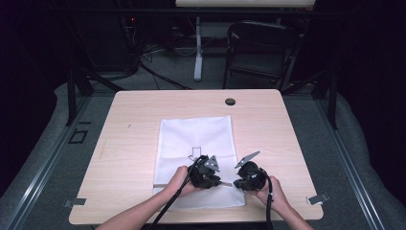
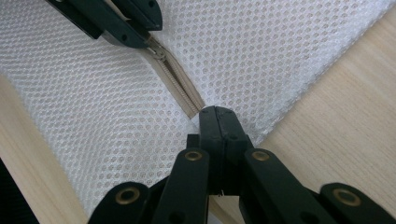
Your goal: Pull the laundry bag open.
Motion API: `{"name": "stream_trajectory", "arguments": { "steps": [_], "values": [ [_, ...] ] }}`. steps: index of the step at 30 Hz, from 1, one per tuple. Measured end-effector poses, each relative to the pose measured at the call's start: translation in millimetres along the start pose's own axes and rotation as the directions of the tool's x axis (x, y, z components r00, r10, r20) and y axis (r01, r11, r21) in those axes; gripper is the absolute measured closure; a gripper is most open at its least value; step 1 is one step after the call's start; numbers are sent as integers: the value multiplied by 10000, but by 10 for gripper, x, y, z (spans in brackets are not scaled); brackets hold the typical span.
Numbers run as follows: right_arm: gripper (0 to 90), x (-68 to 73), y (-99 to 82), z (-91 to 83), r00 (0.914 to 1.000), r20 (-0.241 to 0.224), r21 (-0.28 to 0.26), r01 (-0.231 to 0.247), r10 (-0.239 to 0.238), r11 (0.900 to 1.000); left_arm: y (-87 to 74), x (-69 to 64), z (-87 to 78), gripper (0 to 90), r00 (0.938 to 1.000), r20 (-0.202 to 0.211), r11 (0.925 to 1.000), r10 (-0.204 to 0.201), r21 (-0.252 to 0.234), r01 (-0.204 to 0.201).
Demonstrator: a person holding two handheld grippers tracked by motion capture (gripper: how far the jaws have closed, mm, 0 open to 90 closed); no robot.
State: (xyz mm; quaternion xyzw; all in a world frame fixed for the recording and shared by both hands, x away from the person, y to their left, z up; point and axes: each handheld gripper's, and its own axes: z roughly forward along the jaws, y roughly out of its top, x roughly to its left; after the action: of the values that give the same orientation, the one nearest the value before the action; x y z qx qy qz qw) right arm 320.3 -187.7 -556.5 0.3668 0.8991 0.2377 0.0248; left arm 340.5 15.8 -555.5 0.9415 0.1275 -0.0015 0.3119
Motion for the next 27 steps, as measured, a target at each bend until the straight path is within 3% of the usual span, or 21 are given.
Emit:
{"name": "stream_trajectory", "arguments": {
  "steps": [18,27],
  "values": [
    [900,9,-4,-1,10000,-46,31,-78,78,10000,-34,0,-31,820,9996,123,9996,237,154,-239],
    [900,0,-5,-4,10000,-19,72,-85,85,9999,-91,47,-64,821,9996,213,9997,163,150,-167]
  ]
}}
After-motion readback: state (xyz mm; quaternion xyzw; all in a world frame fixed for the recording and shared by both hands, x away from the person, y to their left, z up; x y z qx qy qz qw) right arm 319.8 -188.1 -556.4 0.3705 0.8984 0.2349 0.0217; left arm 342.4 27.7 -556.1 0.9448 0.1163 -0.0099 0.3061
